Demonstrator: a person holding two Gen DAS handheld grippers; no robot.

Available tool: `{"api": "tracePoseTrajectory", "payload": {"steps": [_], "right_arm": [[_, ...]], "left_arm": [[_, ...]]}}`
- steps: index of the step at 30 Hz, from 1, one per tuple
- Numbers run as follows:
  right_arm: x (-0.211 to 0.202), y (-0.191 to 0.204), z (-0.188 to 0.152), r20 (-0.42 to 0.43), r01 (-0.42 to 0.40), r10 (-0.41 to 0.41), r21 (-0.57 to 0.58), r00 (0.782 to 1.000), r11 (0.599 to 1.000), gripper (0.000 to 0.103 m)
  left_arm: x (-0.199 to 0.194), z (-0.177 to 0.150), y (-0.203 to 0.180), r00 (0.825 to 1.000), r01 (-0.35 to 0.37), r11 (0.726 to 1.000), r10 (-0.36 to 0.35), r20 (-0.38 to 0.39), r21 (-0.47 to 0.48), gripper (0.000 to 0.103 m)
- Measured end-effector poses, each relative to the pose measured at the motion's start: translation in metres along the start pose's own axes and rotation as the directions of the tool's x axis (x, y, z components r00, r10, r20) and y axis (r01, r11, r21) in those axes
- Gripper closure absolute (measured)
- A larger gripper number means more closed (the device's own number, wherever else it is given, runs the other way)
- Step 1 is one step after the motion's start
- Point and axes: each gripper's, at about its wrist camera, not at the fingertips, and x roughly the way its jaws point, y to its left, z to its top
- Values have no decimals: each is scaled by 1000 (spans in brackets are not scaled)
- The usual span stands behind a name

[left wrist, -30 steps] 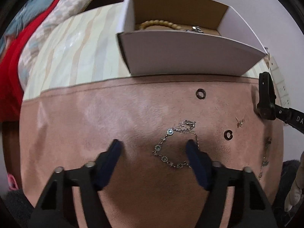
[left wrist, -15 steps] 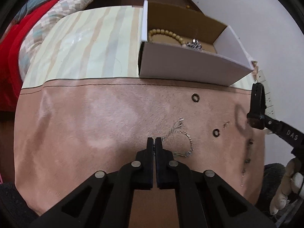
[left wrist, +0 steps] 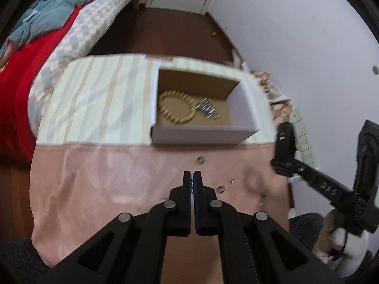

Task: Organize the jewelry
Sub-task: 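Grasp the silver charm bracelet with the left gripper while the right holds the watch band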

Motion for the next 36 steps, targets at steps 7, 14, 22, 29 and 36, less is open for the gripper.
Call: {"api": "tracePoseTrajectory", "payload": {"steps": [7, 14, 22, 29, 36], "right_arm": [[-27, 25, 42, 59, -38, 41, -54, 997, 998, 100], [-10, 45, 92, 56, -5, 13, -132, 998, 991, 101], [5, 39, 92, 66, 53, -42, -160, 997, 986, 100], [13, -2, 31, 42, 62, -60, -34, 997, 998, 100], [33, -28, -3, -3, 105, -105, 4, 995, 994, 100]], "left_arm": [[-38, 59, -31, 992, 59, 996, -65, 103, 65, 103], [-22, 104, -40, 993, 21, 994, -34, 115, 109, 103], [16, 55, -6, 991, -129, 991, 128, 31, 22, 86], [77, 7, 17, 984, -172, 984, 170, -46, -47, 17], [124, -6, 3, 974, -209, 973, 216, -73, 93, 19]]}}
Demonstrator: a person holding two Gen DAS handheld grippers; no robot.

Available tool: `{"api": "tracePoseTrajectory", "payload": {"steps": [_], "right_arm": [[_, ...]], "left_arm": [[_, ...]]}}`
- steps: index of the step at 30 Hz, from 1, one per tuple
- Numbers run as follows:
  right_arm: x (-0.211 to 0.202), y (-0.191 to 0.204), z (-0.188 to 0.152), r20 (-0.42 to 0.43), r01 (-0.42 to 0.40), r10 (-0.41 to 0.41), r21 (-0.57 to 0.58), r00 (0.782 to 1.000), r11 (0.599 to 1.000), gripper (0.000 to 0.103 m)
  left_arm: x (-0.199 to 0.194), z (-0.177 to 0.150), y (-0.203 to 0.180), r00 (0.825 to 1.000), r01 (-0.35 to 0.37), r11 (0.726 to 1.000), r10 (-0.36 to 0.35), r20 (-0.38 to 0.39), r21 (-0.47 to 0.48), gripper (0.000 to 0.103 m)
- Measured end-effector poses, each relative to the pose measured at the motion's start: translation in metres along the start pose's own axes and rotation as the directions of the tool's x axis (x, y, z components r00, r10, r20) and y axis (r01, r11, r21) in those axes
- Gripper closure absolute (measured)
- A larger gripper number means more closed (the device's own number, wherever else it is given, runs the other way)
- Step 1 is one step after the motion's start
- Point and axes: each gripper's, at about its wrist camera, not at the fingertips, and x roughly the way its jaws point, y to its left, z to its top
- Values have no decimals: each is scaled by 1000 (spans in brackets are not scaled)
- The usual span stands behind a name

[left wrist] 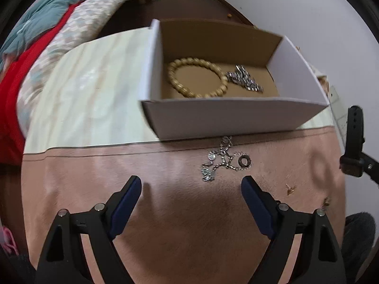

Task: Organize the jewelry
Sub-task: 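Grasp the silver charm bracelet with the left gripper while the right holds the watch band, then lower the charm bracelet and watch band into the box and open both grippers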

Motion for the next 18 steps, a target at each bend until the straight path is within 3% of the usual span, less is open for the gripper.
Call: {"api": "tracePoseTrajectory", "payload": {"steps": [3, 4, 5, 6, 12, 18], "right_arm": [[3, -6, -1, 0, 14, -14, 14, 1000, 1000, 100], [3, -8, -1, -1, 17, -17, 18, 1000, 1000, 100], [3, -9, 1, -2, 19, -19, 19, 1000, 1000, 100], [4, -9, 1, -1, 22, -22, 18, 1000, 1000, 100], [1, -3, 5, 5, 19, -19, 16, 1000, 1000, 100], [-9, 1, 1, 9, -6, 6, 11, 1000, 1000, 100]], "left_arm": [[7, 0, -7, 1000, -21, 999, 21, 16, 43, 48], [7, 2, -11, 999, -24, 998, 22, 30, 61, 63], [6, 3, -14, 999, -26, 997, 23, 42, 79, 88], [6, 4, -15, 999, -16, 996, 12, 44, 88, 97], [-6, 4, -4, 995, 99, 995, -100, 30, 10, 100], [-51, -10, 5, 976, 210, 976, -206, 68, -53, 100]]}}
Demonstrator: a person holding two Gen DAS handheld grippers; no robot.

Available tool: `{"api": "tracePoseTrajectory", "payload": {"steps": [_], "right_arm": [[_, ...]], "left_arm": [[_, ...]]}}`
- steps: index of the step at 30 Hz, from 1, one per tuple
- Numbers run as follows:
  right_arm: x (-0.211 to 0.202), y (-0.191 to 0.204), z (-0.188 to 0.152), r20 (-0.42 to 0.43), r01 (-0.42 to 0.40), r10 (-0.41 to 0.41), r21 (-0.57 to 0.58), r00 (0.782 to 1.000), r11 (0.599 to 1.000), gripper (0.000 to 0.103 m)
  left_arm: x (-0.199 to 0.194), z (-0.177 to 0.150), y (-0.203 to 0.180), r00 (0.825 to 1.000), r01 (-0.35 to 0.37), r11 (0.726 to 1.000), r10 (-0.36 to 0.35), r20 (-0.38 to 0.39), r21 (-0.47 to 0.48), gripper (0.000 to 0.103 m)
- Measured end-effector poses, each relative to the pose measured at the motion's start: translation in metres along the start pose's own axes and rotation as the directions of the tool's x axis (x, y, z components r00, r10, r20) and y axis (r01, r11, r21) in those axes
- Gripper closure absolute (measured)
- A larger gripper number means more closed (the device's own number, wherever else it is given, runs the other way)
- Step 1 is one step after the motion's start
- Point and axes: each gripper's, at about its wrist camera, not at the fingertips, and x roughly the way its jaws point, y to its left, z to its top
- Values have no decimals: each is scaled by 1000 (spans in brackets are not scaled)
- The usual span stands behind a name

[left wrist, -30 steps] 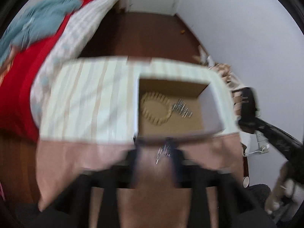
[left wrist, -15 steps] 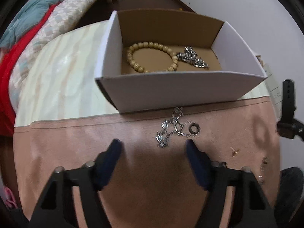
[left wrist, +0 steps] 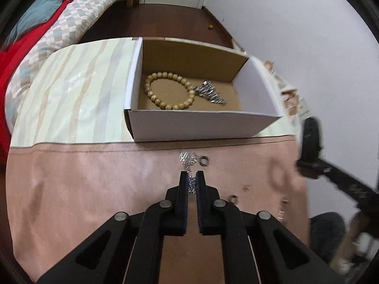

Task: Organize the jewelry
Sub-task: 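Lower the charm bracelet and watch band into the box and open both grippers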

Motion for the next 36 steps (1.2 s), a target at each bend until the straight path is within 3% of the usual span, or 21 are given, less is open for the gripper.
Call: {"api": "tracePoseTrajectory", "payload": {"steps": [10, 17, 19, 22, 26, 33, 35, 36], "right_arm": [[-27, 9, 2, 15, -69, 69, 2, 998, 998, 100], [-60, 41, 44, 92, -109, 116, -73, 989, 991, 101], [-59, 54, 63, 96, -104, 115, -116, 989, 988, 101], [-42, 71, 86, 67, -82, 95, -176, 993, 981, 101], [-4, 89, 105, -31, -68, 62, -253, 998, 965, 101], [44, 99, 115, -163, -50, -6, -337, 987, 940, 99], [53, 97, 113, -213, -71, -3, -335, 977, 940, 95], [55, 95, 112, -224, -66, -10, -329, 975, 942, 85]], "left_arm": [[-79, 24, -14, 990, 96, 995, -96, 101, 11, 101], [-116, 75, -33, 975, 109, 991, -122, 185, 84, 101], [-116, 92, -37, 974, 80, 991, -102, 204, 110, 101], [-99, 109, -31, 981, 50, 992, -71, 180, 115, 100], [-63, 123, -11, 994, 28, 998, -35, 107, 64, 100], [-24, 118, 7, 999, -18, 1000, 17, -37, -23, 95], [-21, 116, 8, 998, -49, 998, 48, -45, -29, 94], [-21, 114, 8, 997, -62, 998, 61, -44, -25, 93]]}}
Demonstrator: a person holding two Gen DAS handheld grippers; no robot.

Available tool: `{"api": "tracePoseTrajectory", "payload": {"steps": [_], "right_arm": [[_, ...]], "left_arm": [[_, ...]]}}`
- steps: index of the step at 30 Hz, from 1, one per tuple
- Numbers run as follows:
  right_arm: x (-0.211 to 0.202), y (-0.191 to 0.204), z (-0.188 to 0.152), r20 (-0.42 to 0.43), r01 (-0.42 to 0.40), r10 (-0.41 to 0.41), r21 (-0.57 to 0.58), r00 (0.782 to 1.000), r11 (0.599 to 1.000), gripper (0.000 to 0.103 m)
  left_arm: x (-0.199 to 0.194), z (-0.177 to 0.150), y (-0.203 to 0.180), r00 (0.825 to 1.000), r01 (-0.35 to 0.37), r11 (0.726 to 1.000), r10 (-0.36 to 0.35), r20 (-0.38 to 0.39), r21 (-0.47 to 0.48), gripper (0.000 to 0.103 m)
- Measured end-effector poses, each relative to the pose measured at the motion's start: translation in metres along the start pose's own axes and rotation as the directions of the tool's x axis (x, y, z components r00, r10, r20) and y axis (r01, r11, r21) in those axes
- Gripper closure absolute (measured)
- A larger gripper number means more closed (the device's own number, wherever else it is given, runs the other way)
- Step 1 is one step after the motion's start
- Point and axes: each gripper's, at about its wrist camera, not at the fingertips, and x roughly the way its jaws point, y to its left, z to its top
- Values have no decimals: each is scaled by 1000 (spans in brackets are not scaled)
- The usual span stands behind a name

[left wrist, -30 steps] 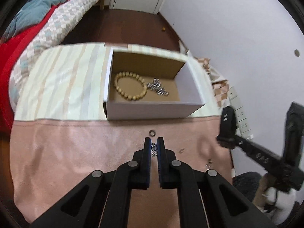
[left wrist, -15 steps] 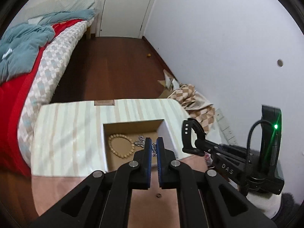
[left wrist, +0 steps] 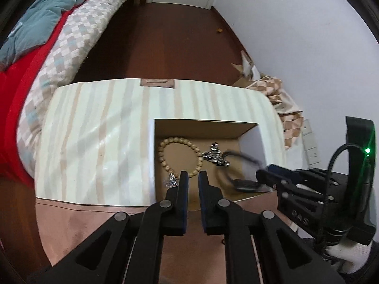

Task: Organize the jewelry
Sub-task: 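Lower the charm bracelet and watch band into the box and open both grippers, then move both grippers back over the remaining jewelry on the cloth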

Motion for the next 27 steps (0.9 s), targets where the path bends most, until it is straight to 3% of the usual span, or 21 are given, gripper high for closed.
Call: {"api": "tracePoseTrajectory", "payload": {"steps": [1, 2, 3, 4, 8, 11, 13, 17, 27], "right_arm": [[0, 0, -3, -5, -1, 1, -1, 1000, 1000, 69], [0, -2, -4, -3, -3, 3, 6, 1000, 1000, 60], [-2, -3, -6, 2, 1, -1, 16, 1000, 1000, 47], [-3, -4, -8, 8, 4, -4, 23, 1000, 1000, 44], [-14, -9, -13, 37, 32, -34, 51, 999, 998, 41], [-16, -12, -20, 46, 71, -74, 73, 996, 995, 21], [-16, -12, -25, 49, 104, -109, 89, 993, 991, 8], [-15, -13, -37, 60, 140, -148, 124, 987, 982, 3], [-30, -4, -50, 115, 160, -178, 151, 977, 975, 3]], "left_arm": [[1, -1, 0, 1000, -18, 1000, 18, -1, 0, 83], [0, -2, 0, 1000, -29, 1000, 29, 3, 0, 58], [-1, -3, 1, 999, -32, 999, 32, 10, -2, 44], [-3, -4, 2, 999, -39, 999, 39, 25, -6, 23], [-5, -7, 4, 994, -98, 995, 98, 48, -2, 17], [-1, -12, 8, 989, -137, 991, 137, 55, -8, 3], [2, -18, 10, 984, -165, 986, 166, 66, -10, 2], [3, -26, 11, 970, -226, 974, 225, 95, -2, 1], [-13, -35, 5, 956, -264, 964, 261, 134, 6, 1]]}}
